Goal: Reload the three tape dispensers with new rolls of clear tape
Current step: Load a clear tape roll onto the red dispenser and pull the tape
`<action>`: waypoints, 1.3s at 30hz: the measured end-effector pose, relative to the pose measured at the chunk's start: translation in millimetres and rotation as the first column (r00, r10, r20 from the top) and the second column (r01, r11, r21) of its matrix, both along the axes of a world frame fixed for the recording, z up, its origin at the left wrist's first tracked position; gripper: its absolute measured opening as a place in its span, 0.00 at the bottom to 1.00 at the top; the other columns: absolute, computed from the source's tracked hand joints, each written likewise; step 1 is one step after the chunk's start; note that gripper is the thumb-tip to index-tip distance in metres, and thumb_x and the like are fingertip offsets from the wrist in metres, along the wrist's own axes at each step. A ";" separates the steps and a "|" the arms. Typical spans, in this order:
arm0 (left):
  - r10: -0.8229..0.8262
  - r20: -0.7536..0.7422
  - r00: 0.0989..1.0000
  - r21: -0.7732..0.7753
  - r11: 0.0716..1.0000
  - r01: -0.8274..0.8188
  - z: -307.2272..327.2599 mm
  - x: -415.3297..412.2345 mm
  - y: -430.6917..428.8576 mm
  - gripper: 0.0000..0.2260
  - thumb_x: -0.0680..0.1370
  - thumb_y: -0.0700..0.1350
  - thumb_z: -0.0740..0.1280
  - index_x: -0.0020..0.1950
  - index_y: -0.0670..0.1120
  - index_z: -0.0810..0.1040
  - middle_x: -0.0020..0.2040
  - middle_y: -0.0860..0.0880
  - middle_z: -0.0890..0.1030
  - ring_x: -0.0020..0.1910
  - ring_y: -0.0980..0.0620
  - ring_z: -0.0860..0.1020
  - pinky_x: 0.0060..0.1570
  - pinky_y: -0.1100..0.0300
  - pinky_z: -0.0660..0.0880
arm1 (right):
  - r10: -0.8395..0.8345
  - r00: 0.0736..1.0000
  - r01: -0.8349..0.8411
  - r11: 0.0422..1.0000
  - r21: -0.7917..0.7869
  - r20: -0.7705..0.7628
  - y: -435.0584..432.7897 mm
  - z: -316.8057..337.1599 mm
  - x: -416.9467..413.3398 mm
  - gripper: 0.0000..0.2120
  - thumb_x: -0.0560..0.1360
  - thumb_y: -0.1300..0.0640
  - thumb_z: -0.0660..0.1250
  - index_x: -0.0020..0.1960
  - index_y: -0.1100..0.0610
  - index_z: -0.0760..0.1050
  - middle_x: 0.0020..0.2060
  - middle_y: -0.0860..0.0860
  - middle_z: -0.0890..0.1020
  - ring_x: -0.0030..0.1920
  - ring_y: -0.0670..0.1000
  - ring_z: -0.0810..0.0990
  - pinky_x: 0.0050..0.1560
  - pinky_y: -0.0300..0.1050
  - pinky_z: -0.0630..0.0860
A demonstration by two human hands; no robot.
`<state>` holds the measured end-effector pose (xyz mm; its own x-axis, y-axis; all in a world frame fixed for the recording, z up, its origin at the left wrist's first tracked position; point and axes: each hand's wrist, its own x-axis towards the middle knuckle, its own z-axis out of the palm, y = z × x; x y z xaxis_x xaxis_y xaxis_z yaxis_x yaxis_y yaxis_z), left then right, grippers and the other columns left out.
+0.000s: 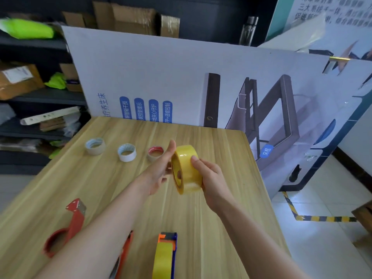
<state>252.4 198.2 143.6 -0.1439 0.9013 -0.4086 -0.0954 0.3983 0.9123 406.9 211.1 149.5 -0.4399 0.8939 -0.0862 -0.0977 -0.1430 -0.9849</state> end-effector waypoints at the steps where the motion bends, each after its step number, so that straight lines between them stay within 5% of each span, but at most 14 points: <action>1: 0.005 0.007 1.000 0.078 0.997 -0.006 2.8 -7.3 -7.9 0.46 0.57 0.80 0.60 0.68 0.55 0.68 0.67 0.50 0.73 0.65 0.48 0.72 0.70 0.44 0.60 | -0.005 1.000 0.005 1.000 -0.017 -0.026 -5.1 3.6 -9.5 0.14 0.79 0.50 0.64 0.48 0.60 0.82 0.42 0.57 0.83 0.45 0.56 0.80 0.52 0.53 0.74; 5: -0.006 0.006 1.000 0.263 0.965 0.004 18.8 -48.3 -40.7 0.45 0.59 0.69 0.71 0.73 0.59 0.62 0.68 0.52 0.71 0.64 0.51 0.73 0.64 0.43 0.70 | 0.036 0.995 -0.037 0.999 -0.011 -0.090 -30.3 19.1 -54.9 0.14 0.79 0.50 0.64 0.50 0.59 0.82 0.45 0.59 0.85 0.46 0.55 0.84 0.49 0.51 0.80; 8: 0.051 -0.017 0.999 0.216 0.975 -0.046 36.6 -82.0 -63.5 0.34 0.60 0.69 0.68 0.62 0.57 0.73 0.54 0.51 0.78 0.50 0.52 0.78 0.51 0.48 0.76 | 0.086 0.985 -0.089 0.996 -0.012 -0.150 -52.5 29.5 -91.3 0.13 0.79 0.52 0.64 0.53 0.61 0.81 0.46 0.58 0.86 0.47 0.56 0.85 0.49 0.53 0.82; 10: 0.074 0.029 0.997 0.115 0.990 -0.077 46.8 -103.1 -75.9 0.29 0.61 0.70 0.69 0.55 0.53 0.78 0.49 0.49 0.81 0.50 0.48 0.79 0.53 0.46 0.76 | 0.109 0.979 -0.110 0.994 0.003 -0.170 -67.2 36.5 -113.1 0.13 0.77 0.54 0.65 0.54 0.61 0.81 0.47 0.58 0.85 0.49 0.57 0.83 0.55 0.60 0.79; 13: 0.071 0.069 0.995 -0.008 0.997 -0.071 57.5 -132.2 -93.8 0.34 0.59 0.72 0.69 0.54 0.49 0.80 0.53 0.46 0.82 0.54 0.43 0.79 0.56 0.42 0.75 | 0.155 0.968 -0.152 0.988 0.028 -0.200 -87.0 44.8 -140.1 0.15 0.73 0.57 0.64 0.56 0.62 0.80 0.49 0.62 0.83 0.52 0.61 0.82 0.57 0.64 0.76; 18: 0.044 0.094 0.995 -0.049 0.998 -0.040 70.6 -169.8 -119.4 0.43 0.54 0.74 0.68 0.60 0.46 0.78 0.58 0.42 0.80 0.55 0.41 0.79 0.44 0.47 0.77 | 0.225 0.953 -0.215 0.974 0.071 -0.201 -110.8 51.8 -173.6 0.18 0.71 0.62 0.61 0.59 0.63 0.79 0.52 0.63 0.83 0.52 0.62 0.82 0.57 0.63 0.76; 22: 0.028 0.069 0.997 0.022 0.999 -0.029 70.7 -186.4 -133.7 0.45 0.57 0.76 0.62 0.64 0.48 0.75 0.59 0.43 0.79 0.58 0.42 0.78 0.48 0.46 0.77 | 0.231 0.946 -0.217 0.973 0.081 -0.226 -121.4 55.2 -193.5 0.17 0.71 0.62 0.62 0.58 0.63 0.80 0.50 0.61 0.84 0.51 0.58 0.83 0.54 0.58 0.79; 27: -0.011 -0.030 1.000 0.336 0.942 0.020 69.5 -190.3 -153.1 0.40 0.66 0.72 0.64 0.74 0.58 0.60 0.68 0.48 0.72 0.65 0.46 0.72 0.64 0.44 0.70 | 0.221 0.930 -0.218 0.975 0.043 -0.293 -122.0 61.0 -206.1 0.11 0.72 0.61 0.64 0.46 0.57 0.85 0.44 0.59 0.86 0.45 0.56 0.86 0.41 0.52 0.82; 34: 0.157 -0.042 0.987 0.216 0.966 -0.145 89.7 -188.4 -159.5 0.23 0.69 0.68 0.65 0.58 0.57 0.75 0.56 0.47 0.80 0.56 0.47 0.78 0.57 0.42 0.73 | 0.298 0.894 -0.300 0.953 0.047 -0.336 -124.5 67.2 -213.3 0.12 0.73 0.60 0.63 0.46 0.59 0.85 0.45 0.61 0.86 0.45 0.57 0.86 0.40 0.53 0.82; 39: 0.217 0.048 0.975 0.049 0.975 -0.219 90.4 -195.7 -162.9 0.33 0.61 0.73 0.68 0.54 0.50 0.80 0.53 0.43 0.83 0.55 0.43 0.79 0.57 0.39 0.73 | 0.376 0.890 -0.361 0.927 0.105 -0.258 -127.2 69.5 -216.5 0.16 0.72 0.60 0.62 0.57 0.61 0.80 0.51 0.64 0.84 0.51 0.62 0.84 0.47 0.59 0.82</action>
<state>56.6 35.3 234.0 -0.3227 0.8710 -0.3704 -0.2136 0.3142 0.9250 190.4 83.9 219.0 -0.7380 0.6631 0.1250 -0.3102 -0.1689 -0.9355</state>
